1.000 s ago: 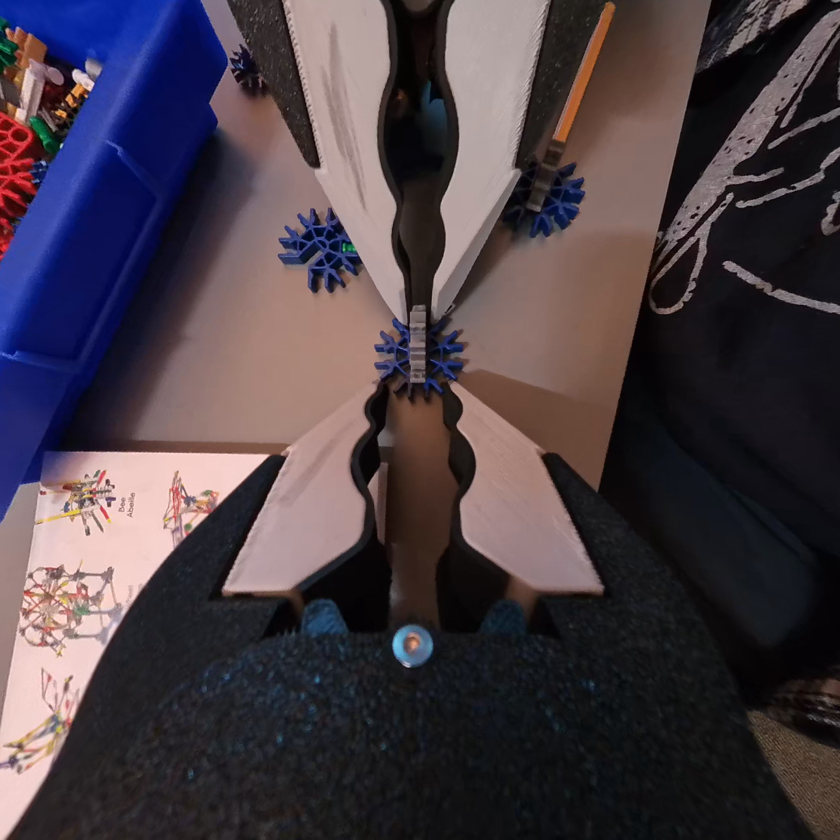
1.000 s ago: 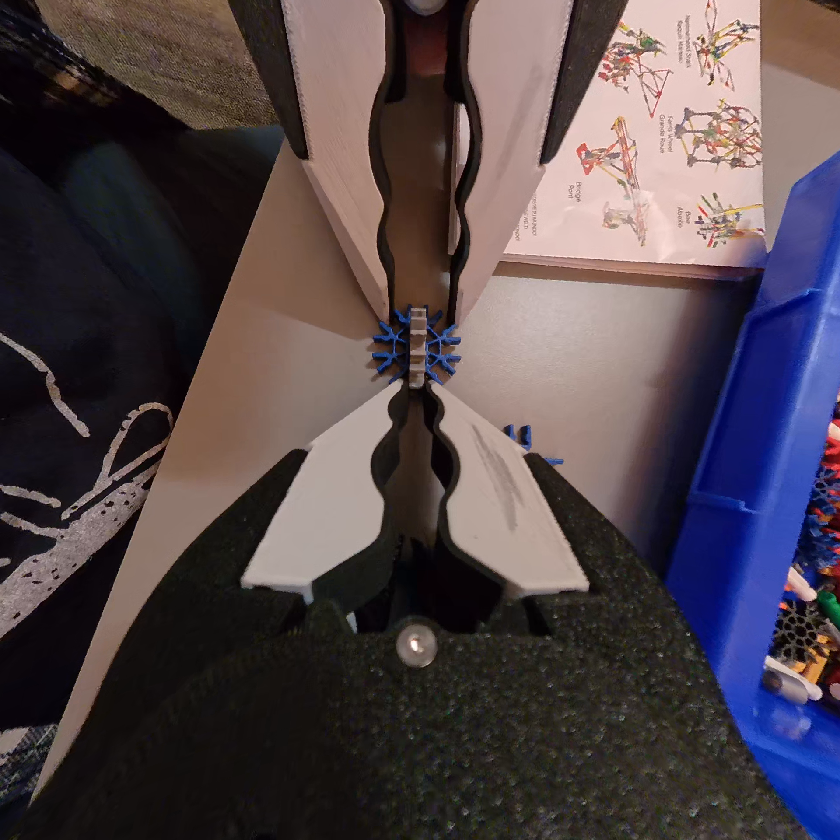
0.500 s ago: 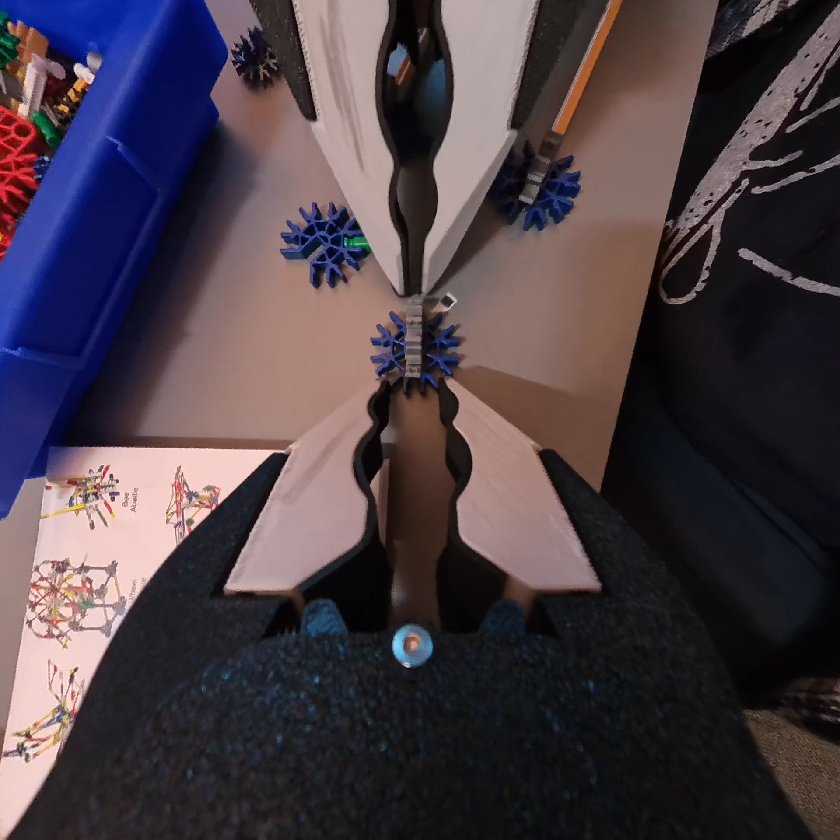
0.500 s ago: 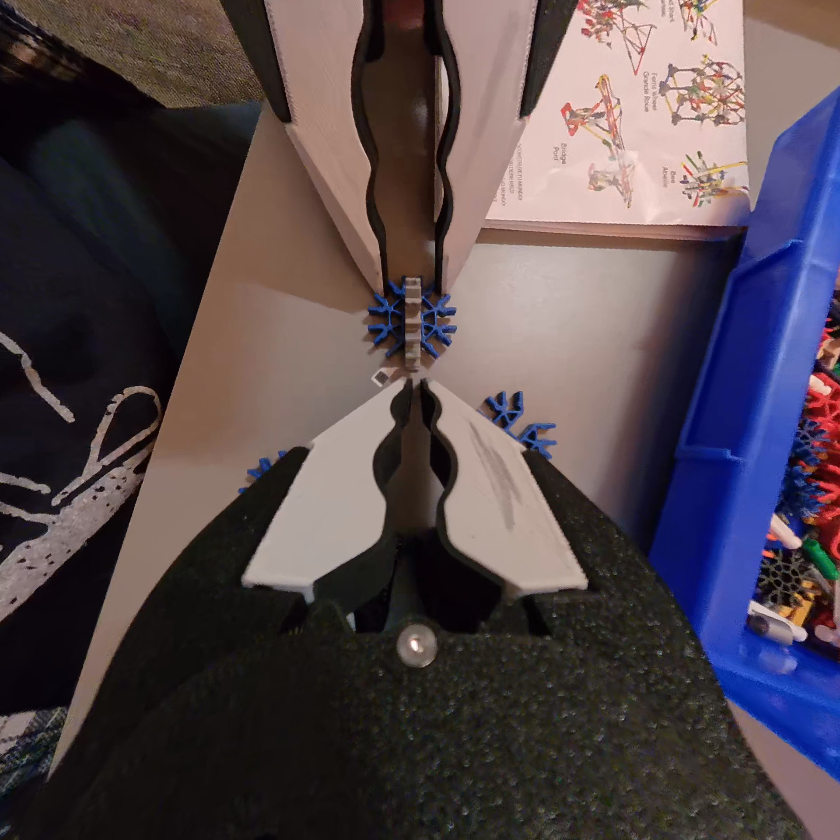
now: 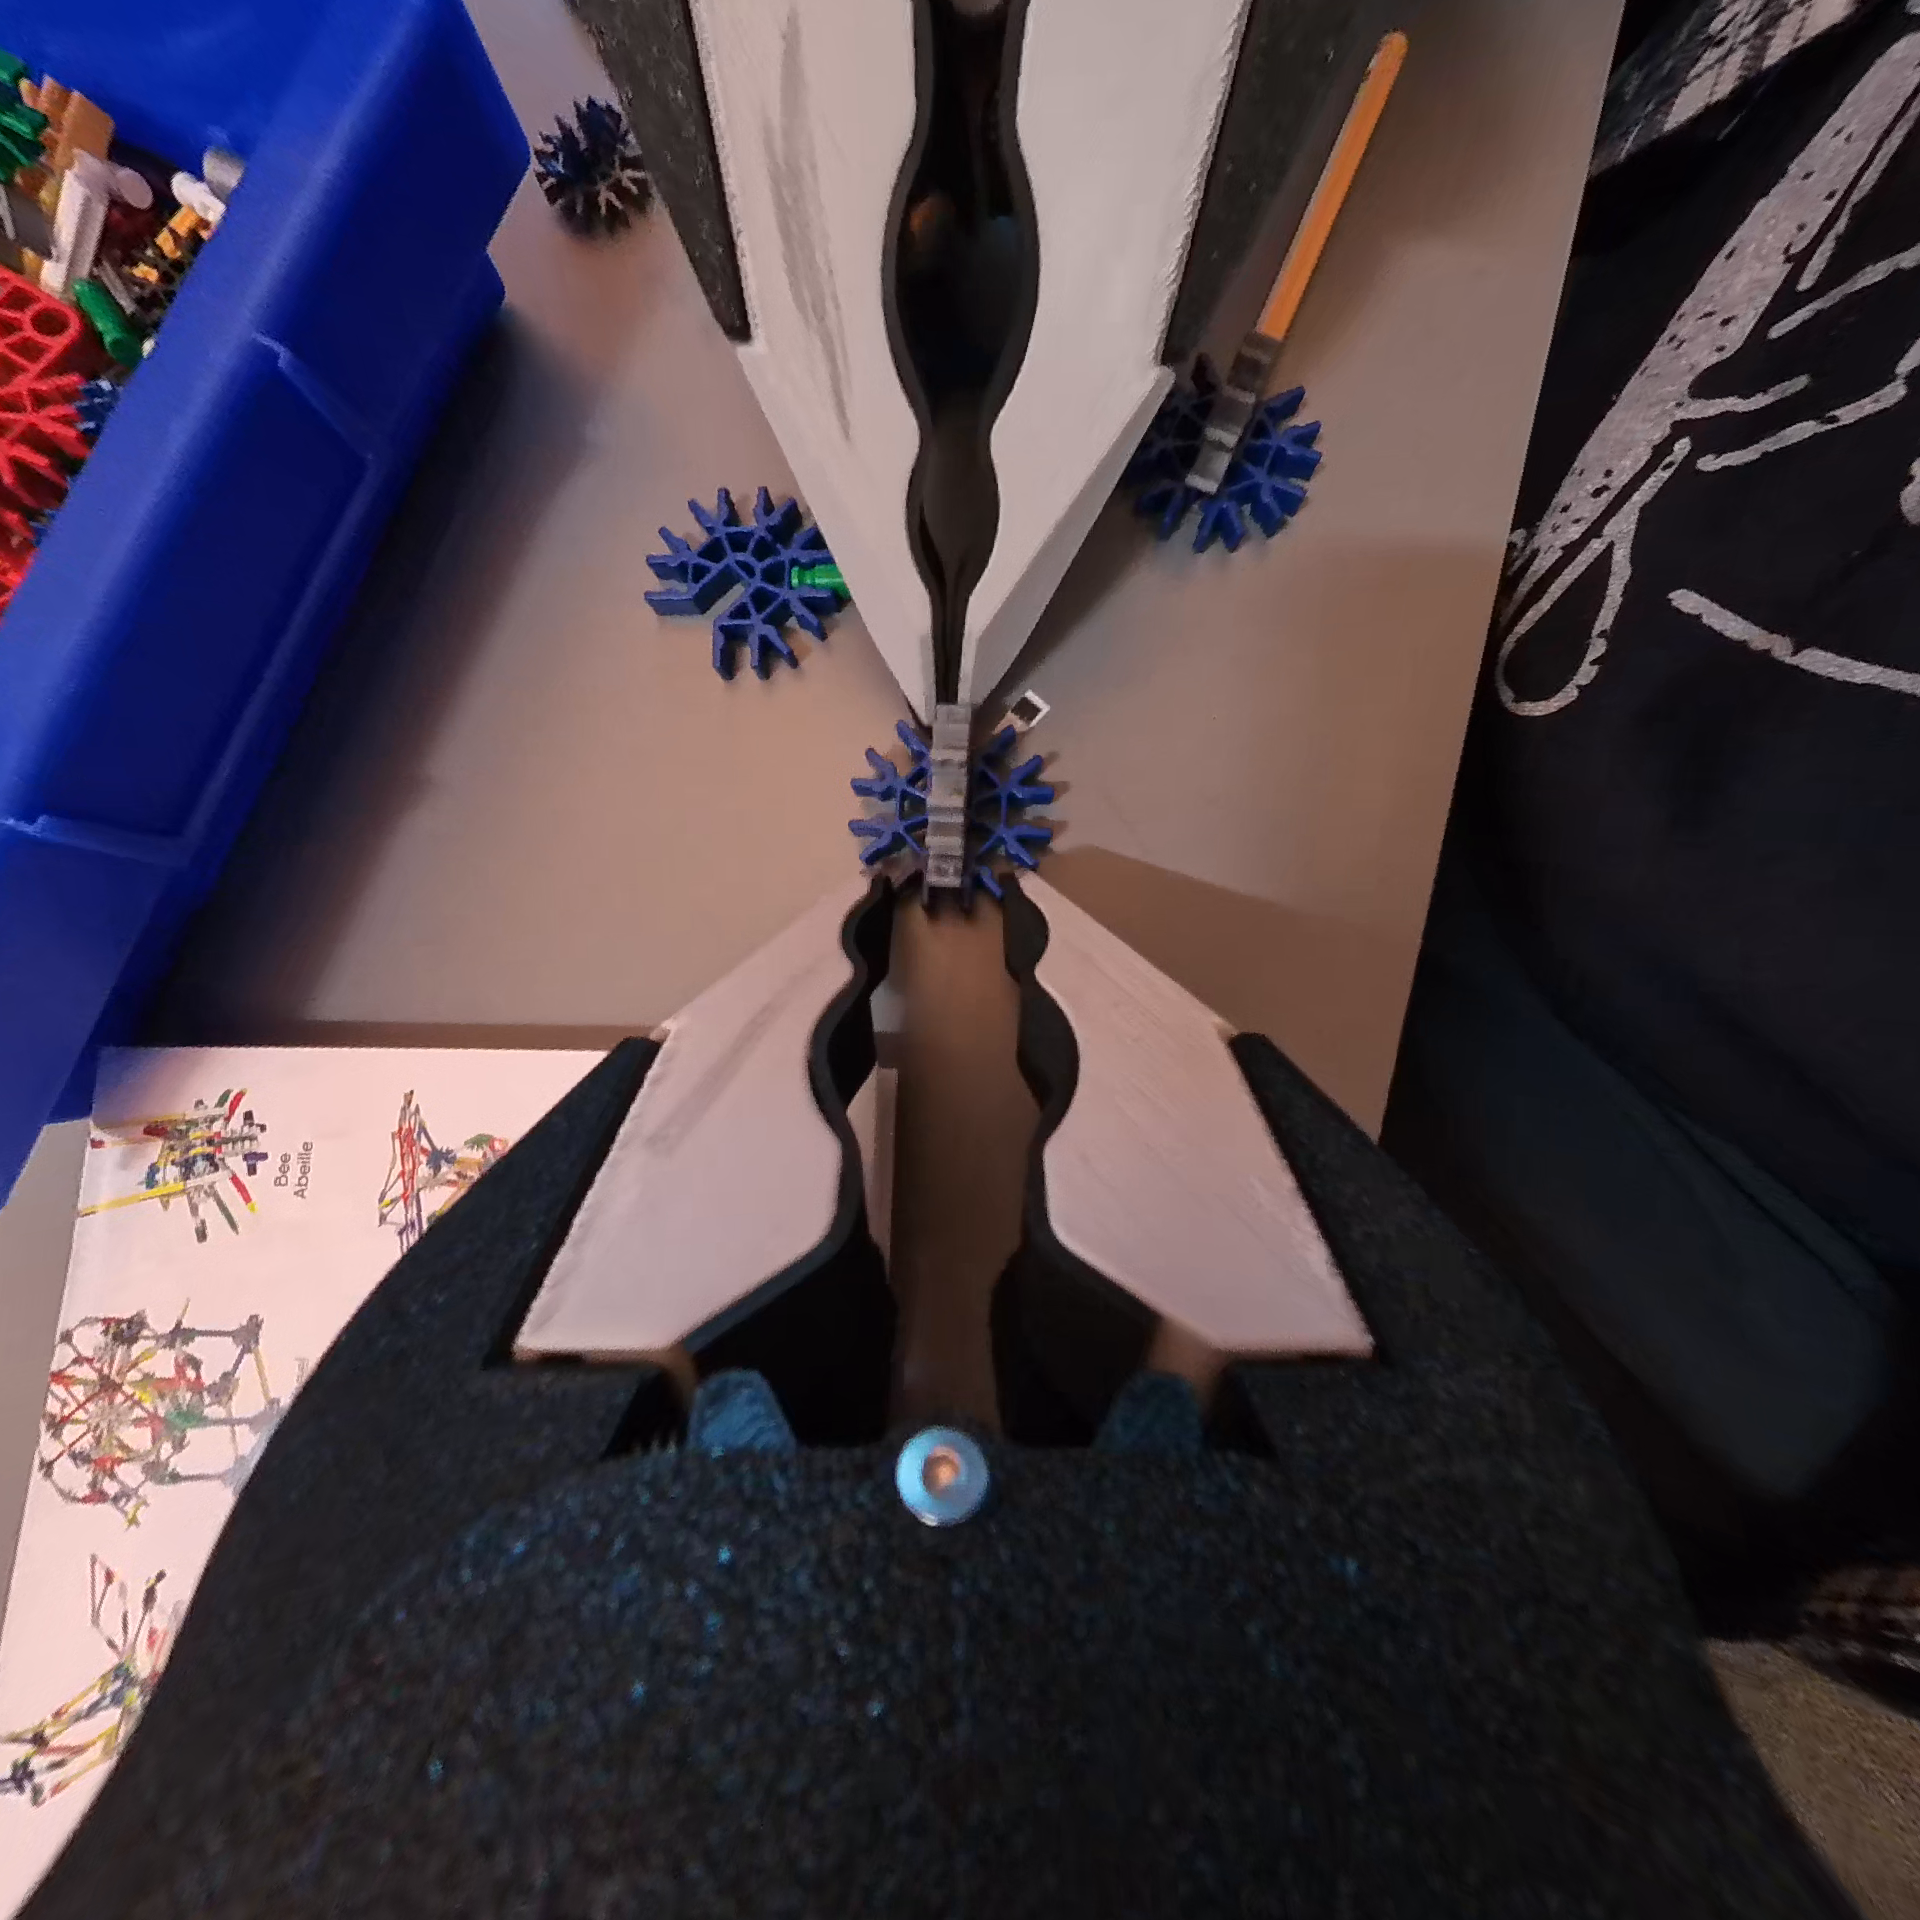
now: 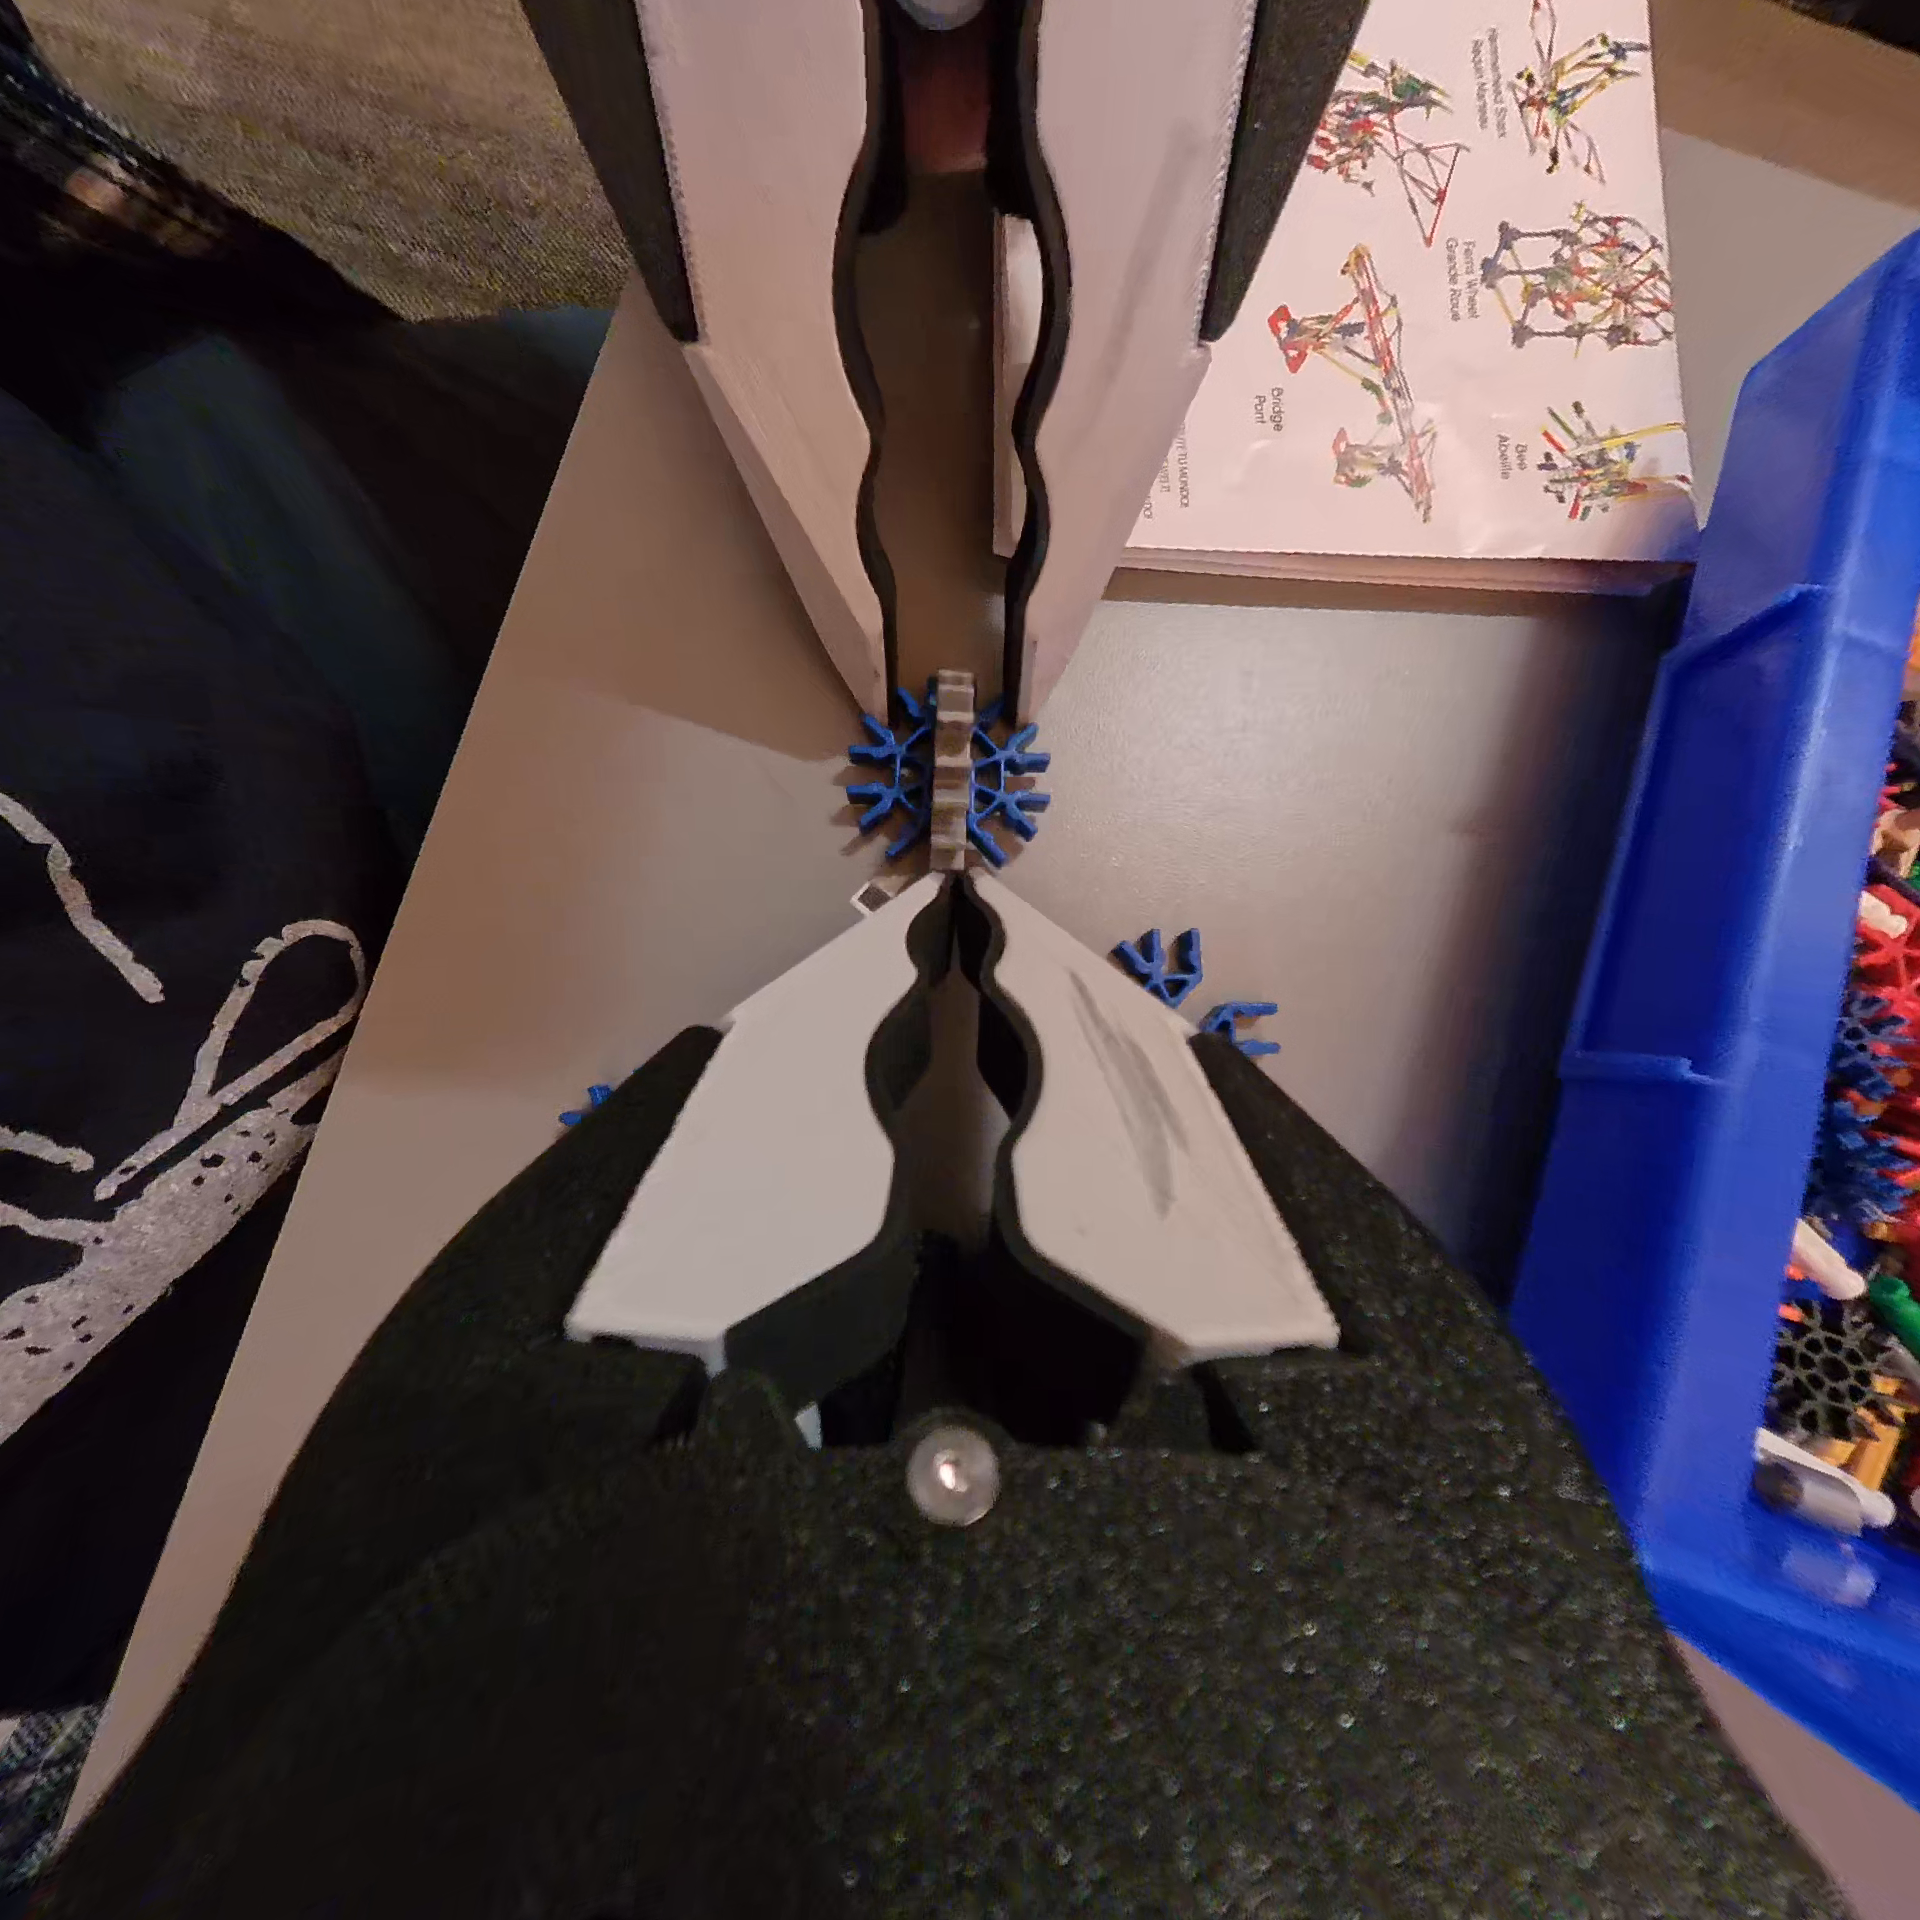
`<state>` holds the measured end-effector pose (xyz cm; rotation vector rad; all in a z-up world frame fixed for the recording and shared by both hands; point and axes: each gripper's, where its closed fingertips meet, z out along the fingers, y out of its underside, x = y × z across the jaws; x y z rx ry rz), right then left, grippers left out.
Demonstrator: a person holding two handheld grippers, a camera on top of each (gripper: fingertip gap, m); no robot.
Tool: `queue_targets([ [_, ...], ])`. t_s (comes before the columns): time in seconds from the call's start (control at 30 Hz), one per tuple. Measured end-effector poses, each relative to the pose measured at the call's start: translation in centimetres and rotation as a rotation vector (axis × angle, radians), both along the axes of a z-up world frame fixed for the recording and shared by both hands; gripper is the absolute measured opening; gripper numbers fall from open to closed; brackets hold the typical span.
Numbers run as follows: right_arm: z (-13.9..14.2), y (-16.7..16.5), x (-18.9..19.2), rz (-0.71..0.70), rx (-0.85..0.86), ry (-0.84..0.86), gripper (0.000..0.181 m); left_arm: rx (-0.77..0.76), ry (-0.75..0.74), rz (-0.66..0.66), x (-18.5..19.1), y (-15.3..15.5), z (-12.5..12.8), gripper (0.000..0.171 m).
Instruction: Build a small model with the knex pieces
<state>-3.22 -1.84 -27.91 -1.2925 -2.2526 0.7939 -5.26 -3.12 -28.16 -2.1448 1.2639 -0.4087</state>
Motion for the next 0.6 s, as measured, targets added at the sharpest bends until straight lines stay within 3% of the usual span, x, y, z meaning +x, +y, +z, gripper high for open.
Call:
queue_targets([
  [0.3,0.0,0.1,0.0,-0.009,0.039,-0.010,0.000,0.016,0.051,-0.005,-0.1,0.0,0.0,0.019],
  [0.6,1.6,0.3,0.3,-0.028,0.074,0.024,0.009,0.049,0.042,0.095,0.5,0.0,0.0,0.020],
])
